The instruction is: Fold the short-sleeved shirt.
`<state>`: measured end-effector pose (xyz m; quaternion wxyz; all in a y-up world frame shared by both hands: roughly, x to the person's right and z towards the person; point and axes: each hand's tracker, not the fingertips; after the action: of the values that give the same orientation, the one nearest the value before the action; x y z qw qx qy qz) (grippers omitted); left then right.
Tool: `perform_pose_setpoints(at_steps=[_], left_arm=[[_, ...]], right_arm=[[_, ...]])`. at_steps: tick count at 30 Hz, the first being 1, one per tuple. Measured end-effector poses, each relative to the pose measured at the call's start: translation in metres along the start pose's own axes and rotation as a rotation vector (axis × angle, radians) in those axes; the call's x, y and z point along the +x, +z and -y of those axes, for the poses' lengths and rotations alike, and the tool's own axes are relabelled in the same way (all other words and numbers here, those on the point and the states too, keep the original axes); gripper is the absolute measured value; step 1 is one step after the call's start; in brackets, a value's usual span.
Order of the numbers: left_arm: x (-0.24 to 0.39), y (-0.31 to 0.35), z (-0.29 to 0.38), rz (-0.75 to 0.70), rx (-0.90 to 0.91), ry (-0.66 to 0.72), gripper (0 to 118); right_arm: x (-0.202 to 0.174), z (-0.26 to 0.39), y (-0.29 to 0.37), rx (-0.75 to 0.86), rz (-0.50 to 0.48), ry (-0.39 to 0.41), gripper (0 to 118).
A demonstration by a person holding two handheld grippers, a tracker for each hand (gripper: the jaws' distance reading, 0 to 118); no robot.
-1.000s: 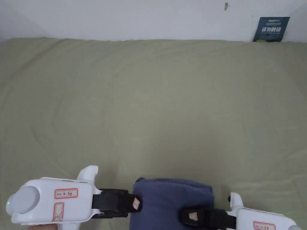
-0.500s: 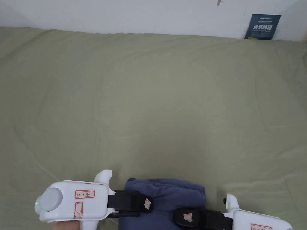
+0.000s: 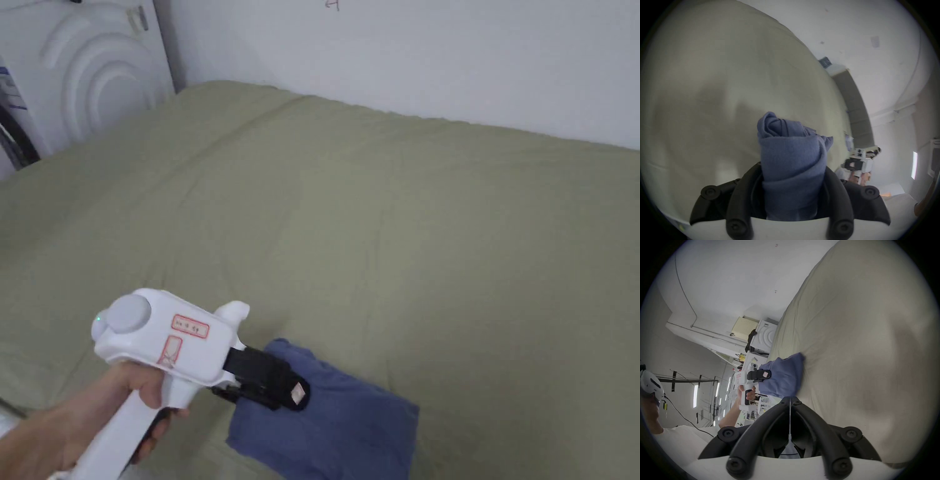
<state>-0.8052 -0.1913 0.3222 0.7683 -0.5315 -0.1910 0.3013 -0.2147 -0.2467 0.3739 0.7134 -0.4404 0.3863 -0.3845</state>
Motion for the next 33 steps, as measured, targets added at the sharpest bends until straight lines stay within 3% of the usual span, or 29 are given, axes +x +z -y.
perform_pose_setpoints(at_steps=[8, 12, 17, 18, 20, 21, 27, 29, 30, 31, 32, 33], left_arm=[[-0.084, 0.105, -0.074, -0.182, 0.030, 0.033, 36], [-0.120, 0.115, -0.093, -0.167, 0.030, 0.051, 36], [-0.121, 0.096, -0.097, -0.163, 0.002, 0.032, 38], [-0.125, 0.096, -0.102, -0.170, 0.007, 0.026, 48], [-0.124, 0.095, -0.107, -0.259, 0.029, 0.022, 105], [-0.123, 0.094, -0.108, -0.287, 0.040, 0.033, 118], [-0.091, 0.120, -0.085, -0.327, 0.067, 0.024, 117], [-0.074, 0.123, -0.074, -0.338, 0.103, 0.012, 108], [-0.064, 0.124, -0.067, -0.342, 0.145, 0.025, 95], [-0.052, 0.125, -0.059, -0.330, 0.188, 0.038, 41], [-0.035, 0.124, -0.050, -0.286, 0.249, 0.015, 0], [-0.016, 0.117, -0.040, -0.304, 0.290, -0.065, 0]], right_arm=[[-0.012, -0.001, -0.002, 0.027, 0.066, 0.020, 2], [-0.012, -0.008, -0.003, 0.012, 0.108, 0.031, 2], [-0.016, -0.011, -0.005, 0.011, 0.136, 0.044, 2], [-0.016, -0.012, -0.005, 0.011, 0.136, 0.044, 2], [-0.015, -0.013, -0.005, 0.009, 0.137, 0.045, 2], [-0.015, -0.013, -0.004, 0.010, 0.144, 0.043, 2], [-0.015, -0.020, 0.010, 0.028, 0.131, 0.067, 2], [-0.020, -0.023, 0.015, 0.040, 0.132, 0.086, 2], [-0.023, -0.024, 0.018, 0.049, 0.132, 0.108, 2], [-0.027, -0.025, 0.022, 0.058, 0.134, 0.124, 2], [-0.031, -0.027, 0.025, 0.070, 0.139, 0.136, 2], [-0.036, -0.030, 0.029, 0.098, 0.159, 0.168, 2]])
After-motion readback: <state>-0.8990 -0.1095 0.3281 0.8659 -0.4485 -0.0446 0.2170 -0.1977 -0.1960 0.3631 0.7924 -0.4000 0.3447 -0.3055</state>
